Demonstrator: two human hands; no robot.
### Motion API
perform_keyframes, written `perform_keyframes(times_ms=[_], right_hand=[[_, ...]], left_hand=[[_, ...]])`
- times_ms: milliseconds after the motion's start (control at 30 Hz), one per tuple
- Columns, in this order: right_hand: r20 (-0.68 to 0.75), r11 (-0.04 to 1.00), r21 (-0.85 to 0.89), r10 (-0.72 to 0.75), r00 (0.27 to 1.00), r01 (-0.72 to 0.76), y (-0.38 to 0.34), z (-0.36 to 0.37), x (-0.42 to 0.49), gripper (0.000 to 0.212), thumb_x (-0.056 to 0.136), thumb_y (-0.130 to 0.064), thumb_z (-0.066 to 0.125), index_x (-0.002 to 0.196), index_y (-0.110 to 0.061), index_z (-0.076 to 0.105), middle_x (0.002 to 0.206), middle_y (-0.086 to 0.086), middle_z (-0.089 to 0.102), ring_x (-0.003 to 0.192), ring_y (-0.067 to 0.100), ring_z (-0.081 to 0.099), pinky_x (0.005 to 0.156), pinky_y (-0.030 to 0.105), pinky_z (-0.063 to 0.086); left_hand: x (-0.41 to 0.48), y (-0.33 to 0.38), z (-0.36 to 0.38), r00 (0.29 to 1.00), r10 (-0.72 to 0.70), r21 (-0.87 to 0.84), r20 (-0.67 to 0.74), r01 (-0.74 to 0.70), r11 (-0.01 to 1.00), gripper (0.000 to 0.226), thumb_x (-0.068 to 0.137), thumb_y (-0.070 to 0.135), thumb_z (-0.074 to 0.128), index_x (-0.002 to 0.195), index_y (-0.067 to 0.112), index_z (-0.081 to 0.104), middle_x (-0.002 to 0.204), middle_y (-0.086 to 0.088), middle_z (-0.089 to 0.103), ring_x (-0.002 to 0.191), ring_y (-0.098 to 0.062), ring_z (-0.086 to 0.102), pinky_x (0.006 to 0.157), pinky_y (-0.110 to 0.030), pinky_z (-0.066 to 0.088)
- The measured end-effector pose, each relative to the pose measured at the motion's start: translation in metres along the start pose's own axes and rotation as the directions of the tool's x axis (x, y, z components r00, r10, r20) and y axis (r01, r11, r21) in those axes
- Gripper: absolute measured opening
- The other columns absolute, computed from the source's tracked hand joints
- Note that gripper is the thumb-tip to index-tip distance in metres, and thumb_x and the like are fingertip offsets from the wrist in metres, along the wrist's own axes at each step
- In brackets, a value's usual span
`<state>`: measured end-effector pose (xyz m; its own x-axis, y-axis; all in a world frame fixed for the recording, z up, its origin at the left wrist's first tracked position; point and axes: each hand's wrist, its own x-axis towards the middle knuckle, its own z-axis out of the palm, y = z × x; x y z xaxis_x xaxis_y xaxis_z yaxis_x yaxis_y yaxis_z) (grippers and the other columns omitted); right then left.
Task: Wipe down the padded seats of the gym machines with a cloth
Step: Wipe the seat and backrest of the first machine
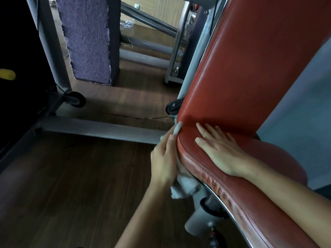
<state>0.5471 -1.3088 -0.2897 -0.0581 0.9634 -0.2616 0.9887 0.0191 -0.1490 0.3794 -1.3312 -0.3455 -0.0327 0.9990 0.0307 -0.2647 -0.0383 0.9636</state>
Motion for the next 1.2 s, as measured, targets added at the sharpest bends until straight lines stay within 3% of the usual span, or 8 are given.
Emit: perform_keyframes(times_ms=[300,467,667,833,933,1067,1133,1200], right_hand=[[0.006,0.999,0.045,0.008,1.000,-0.008,-0.005,-0.005,-0.007,0.064,0.099,-0.063,0.012,0.157,-0.046,-0.008,0.169,-0.010,-0.008,0.155,0.013,-0.014,0.126,0.042,-0.008],[0.014,0.999,0.039,0.015,1.000,-0.015,-0.006,-0.007,-0.008,0.063,0.101,-0.063,0.012,0.158,-0.044,-0.005,0.169,-0.009,-0.007,0.155,0.015,-0.012,0.125,0.043,-0.009],[0.002,0.999,0.052,0.011,1.000,-0.011,-0.008,-0.011,-0.013,0.065,0.102,-0.062,0.015,0.160,-0.037,-0.001,0.170,-0.004,-0.005,0.156,0.020,-0.010,0.125,0.045,-0.007],[-0.093,0.959,0.270,-0.058,0.994,0.081,-0.007,-0.023,-0.031,0.060,0.107,-0.049,0.030,0.159,-0.019,0.027,0.167,0.001,0.021,0.155,0.016,0.013,0.126,0.036,0.005],[-0.103,0.939,0.313,-0.117,0.988,0.144,0.021,-0.040,-0.066,0.050,0.106,-0.044,0.042,0.151,-0.023,0.045,0.160,-0.004,0.039,0.148,0.011,0.032,0.120,0.025,0.020],[-0.069,0.974,0.222,-0.017,0.997,0.032,0.083,-0.035,-0.119,0.049,0.104,-0.052,0.039,0.151,-0.038,0.042,0.162,-0.010,0.032,0.150,0.012,0.027,0.123,0.035,0.019],[-0.177,0.931,0.361,0.013,0.984,0.053,0.097,-0.021,-0.129,0.048,0.105,-0.051,0.035,0.150,-0.037,0.044,0.161,-0.011,0.034,0.149,0.010,0.028,0.123,0.033,0.017],[-0.312,0.748,0.655,0.136,0.940,0.109,0.101,-0.008,-0.132,0.054,0.102,-0.059,0.027,0.146,-0.037,0.049,0.154,-0.012,0.045,0.144,0.006,0.037,0.119,0.027,0.024]], left_hand=[[-0.018,0.004,0.003,1.000,0.022,-0.048,0.000,-0.022,0.999,0.033,0.107,0.035,0.041,0.130,0.042,0.064,0.131,0.023,0.064,0.123,0.008,0.056,0.103,-0.020,0.045],[0.025,0.009,0.002,0.992,-0.099,0.018,0.084,0.098,0.995,0.042,0.106,0.025,0.039,0.107,0.042,0.077,0.122,0.011,0.072,0.120,-0.010,0.063,0.113,-0.040,0.043],[-0.028,0.005,0.007,0.996,-0.068,-0.019,-0.054,0.067,0.998,0.034,0.107,0.032,0.042,0.130,0.039,0.066,0.125,0.017,0.069,0.118,0.001,0.062,0.108,-0.031,0.046],[-0.061,0.021,0.005,0.989,-0.004,0.188,-0.145,0.032,0.982,0.034,0.101,0.036,0.057,0.134,0.030,0.064,0.121,0.014,0.071,0.118,-0.002,0.063,0.105,-0.033,0.051],[-0.067,0.056,0.001,0.975,0.125,0.370,-0.184,-0.049,0.928,0.035,0.095,0.031,0.067,0.129,0.027,0.068,0.119,0.012,0.072,0.113,-0.002,0.064,0.093,-0.014,0.049],[-0.060,0.106,0.021,0.970,0.239,0.493,-0.053,-0.182,0.851,0.033,0.093,0.036,0.069,0.126,0.035,0.069,0.112,0.019,0.072,0.103,0.005,0.065,0.089,-0.018,0.051],[-0.048,0.113,0.050,0.984,0.147,0.449,0.100,-0.176,0.876,0.036,0.090,0.053,0.070,0.122,0.038,0.071,0.108,0.016,0.075,0.102,0.001,0.069,0.092,-0.028,0.056],[-0.037,0.107,0.083,0.964,0.043,0.479,0.264,-0.170,0.861,0.045,0.088,0.063,0.065,0.123,0.036,0.070,0.114,0.013,0.074,0.107,-0.002,0.068,0.099,-0.033,0.054]])
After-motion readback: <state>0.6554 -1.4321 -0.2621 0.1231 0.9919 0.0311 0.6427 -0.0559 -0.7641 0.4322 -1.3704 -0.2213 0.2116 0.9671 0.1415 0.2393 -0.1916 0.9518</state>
